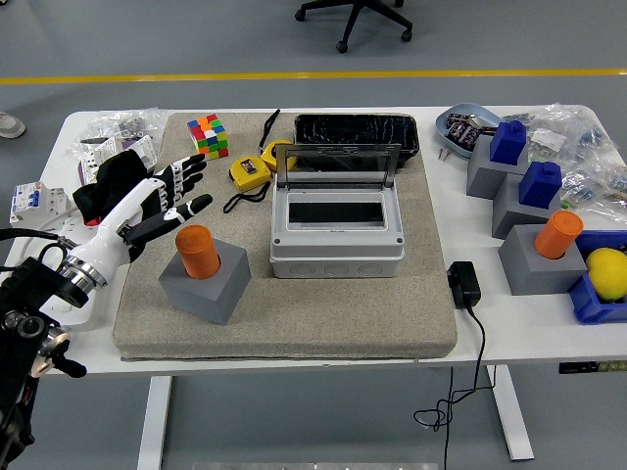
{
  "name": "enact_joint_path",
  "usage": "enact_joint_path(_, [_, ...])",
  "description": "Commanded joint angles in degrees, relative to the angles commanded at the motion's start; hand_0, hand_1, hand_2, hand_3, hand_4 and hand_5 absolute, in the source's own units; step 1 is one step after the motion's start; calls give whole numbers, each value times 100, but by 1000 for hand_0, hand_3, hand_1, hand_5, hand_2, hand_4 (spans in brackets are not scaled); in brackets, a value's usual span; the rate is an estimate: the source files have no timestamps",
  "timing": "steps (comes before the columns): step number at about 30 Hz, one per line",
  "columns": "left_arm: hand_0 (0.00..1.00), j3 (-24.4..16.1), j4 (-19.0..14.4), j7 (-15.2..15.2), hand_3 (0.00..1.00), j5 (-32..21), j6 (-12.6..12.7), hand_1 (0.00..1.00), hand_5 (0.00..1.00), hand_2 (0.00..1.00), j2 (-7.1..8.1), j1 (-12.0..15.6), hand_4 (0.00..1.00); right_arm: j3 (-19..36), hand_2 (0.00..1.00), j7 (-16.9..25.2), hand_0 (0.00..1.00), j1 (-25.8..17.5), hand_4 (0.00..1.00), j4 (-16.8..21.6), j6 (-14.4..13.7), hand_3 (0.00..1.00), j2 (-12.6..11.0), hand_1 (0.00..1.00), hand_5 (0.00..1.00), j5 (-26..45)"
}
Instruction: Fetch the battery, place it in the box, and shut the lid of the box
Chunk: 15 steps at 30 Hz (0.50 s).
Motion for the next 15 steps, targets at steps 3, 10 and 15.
enact_joint_path(3, [998, 74, -46, -1, 998, -91, -1, 998, 609, 998, 15, 27, 998, 9, 821, -2, 889, -2, 998, 0, 3, 813, 5, 864, 998, -7])
enact_joint_path(10, [998, 85, -23, -73, 998, -326, 93, 998, 399, 998, -41, 125, 998, -1, 820, 7, 888, -1, 998, 0, 3, 813, 17, 864, 998, 12])
enact_joint_path(15, [998, 27, 26, -103, 998, -280, 185, 998, 365, 998, -49, 144, 998, 14, 820, 7, 888, 1, 998, 0, 9, 813, 19, 863, 998, 2])
